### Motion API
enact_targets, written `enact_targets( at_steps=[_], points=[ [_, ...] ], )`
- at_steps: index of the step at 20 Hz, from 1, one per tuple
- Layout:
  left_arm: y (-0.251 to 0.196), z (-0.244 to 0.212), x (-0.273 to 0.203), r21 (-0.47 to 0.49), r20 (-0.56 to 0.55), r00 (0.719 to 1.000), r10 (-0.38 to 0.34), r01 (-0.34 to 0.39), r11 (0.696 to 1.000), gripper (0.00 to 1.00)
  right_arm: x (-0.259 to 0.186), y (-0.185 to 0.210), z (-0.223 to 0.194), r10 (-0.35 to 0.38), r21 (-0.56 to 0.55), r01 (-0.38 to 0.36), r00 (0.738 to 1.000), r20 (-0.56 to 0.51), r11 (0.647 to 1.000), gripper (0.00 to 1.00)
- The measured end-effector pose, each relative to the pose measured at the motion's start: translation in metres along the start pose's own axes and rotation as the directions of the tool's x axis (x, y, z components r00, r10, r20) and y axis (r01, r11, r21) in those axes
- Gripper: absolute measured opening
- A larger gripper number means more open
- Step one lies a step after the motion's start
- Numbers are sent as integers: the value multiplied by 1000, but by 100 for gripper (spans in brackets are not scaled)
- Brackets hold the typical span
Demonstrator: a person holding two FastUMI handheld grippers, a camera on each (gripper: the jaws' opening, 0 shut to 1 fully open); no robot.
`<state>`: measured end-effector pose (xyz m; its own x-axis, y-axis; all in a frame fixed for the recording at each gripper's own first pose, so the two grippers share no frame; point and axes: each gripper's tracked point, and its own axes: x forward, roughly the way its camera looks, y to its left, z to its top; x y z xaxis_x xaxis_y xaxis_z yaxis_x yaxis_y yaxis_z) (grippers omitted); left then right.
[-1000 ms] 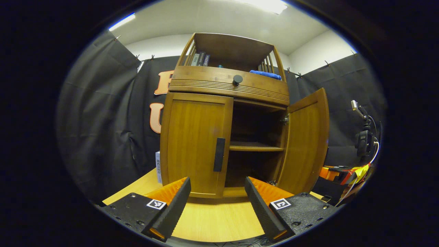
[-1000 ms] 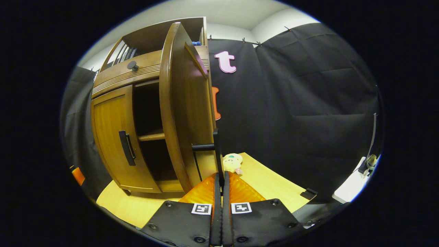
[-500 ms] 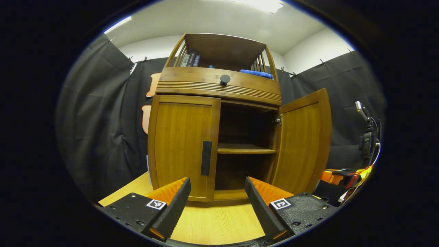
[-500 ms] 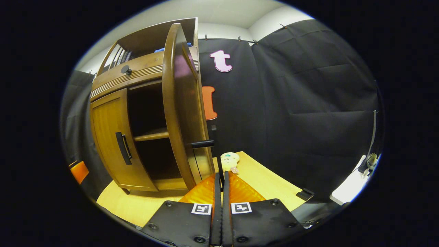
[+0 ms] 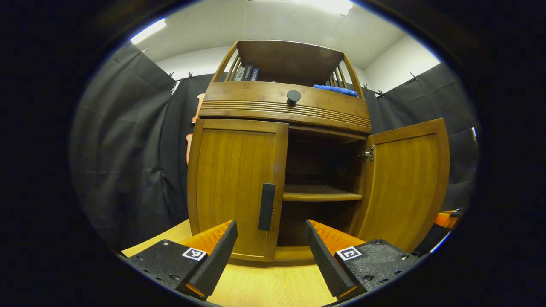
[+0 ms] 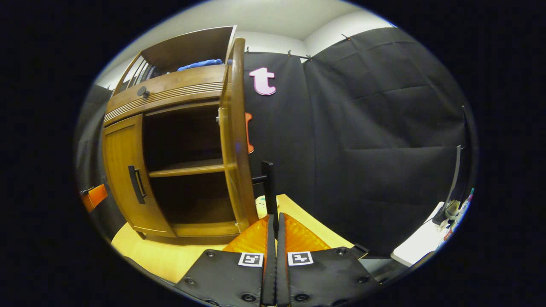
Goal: Open the right door of the double-door shoe cabinet with the right hand, and open the left door with the left hand.
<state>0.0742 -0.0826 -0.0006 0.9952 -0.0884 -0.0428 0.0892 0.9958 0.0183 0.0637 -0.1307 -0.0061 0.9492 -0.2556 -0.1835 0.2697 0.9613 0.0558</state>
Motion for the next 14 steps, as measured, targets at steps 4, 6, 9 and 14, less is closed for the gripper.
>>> enact_targets(
  at_steps=[4, 6, 9, 14],
  points=[
    [0, -7, 28, 6, 0, 1000, 10, -10, 1000, 93, 0, -20, 5, -32, 2, 32, 999, 13, 999, 12],
    [1, -11, 25, 14, 4, 1000, 17, -17, 1000, 93, -1, -26, 10, -45, -6, 45, 999, 24, 999, 8],
    [5, -15, 34, 21, 4, 1000, 25, -25, 999, 93, 1, -36, 16, -67, -5, 67, 997, 38, 998, 12],
    [9, -23, 97, 30, -13, 999, 44, -44, 999, 93, 5, -47, 21, -89, 23, 88, 995, 47, 996, 14]
  ],
)
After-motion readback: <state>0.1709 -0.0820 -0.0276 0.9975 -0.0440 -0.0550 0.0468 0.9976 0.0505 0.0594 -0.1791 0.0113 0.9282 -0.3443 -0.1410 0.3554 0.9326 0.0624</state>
